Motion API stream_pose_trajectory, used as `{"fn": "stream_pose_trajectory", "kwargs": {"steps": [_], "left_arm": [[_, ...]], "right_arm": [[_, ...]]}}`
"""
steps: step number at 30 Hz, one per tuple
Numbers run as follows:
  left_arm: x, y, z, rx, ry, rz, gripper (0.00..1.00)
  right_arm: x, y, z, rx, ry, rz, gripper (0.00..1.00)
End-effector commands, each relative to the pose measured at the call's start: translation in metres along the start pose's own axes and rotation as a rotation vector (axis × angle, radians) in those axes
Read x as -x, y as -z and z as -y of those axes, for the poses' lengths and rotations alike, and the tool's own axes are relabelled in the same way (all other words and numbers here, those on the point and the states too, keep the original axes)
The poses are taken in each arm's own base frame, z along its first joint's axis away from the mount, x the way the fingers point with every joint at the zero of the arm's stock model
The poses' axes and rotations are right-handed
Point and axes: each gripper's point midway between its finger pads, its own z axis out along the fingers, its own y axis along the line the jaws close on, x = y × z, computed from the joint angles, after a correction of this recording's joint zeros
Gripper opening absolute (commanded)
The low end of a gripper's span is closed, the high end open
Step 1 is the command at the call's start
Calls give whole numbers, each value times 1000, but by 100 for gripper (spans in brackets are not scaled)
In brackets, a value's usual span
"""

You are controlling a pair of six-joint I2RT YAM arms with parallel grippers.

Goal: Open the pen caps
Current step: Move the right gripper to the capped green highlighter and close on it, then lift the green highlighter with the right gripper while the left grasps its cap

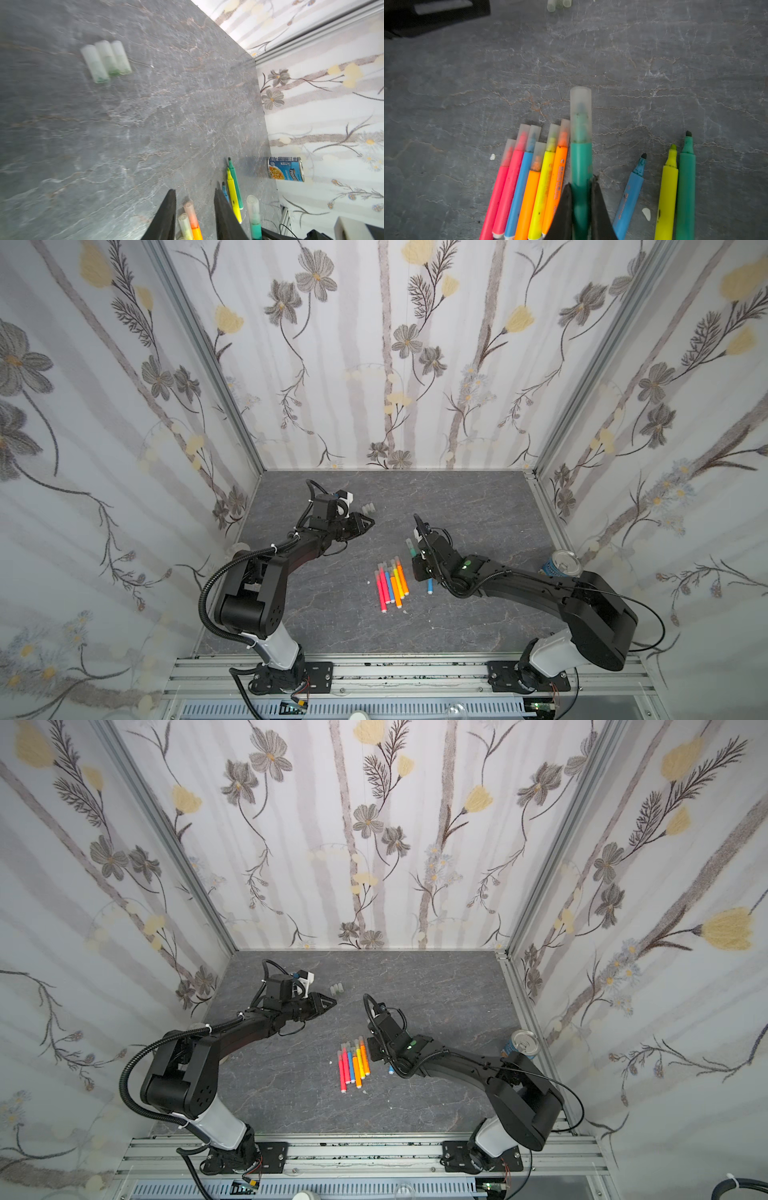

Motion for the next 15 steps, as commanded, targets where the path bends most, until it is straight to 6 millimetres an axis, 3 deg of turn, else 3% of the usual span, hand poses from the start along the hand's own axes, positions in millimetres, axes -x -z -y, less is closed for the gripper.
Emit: {"fn": "stream_pose_trajectory", "kwargs": {"steps": [1, 4, 7, 15], "left_arm": [[-8, -8, 33, -64, -18, -30, 31], [-20, -20, 59, -113, -33, -56, 31], [-32, -33, 81, -162, -39, -85, 31], [-64, -67, 115, -231, -45, -170, 31]], "right_arm": [[10, 11, -3, 74, -21, 51, 0], [16, 18, 11, 89, -68, 77, 0], [7, 20, 23, 80, -88, 70, 0], [7, 24, 31, 92, -112, 81, 0]]}}
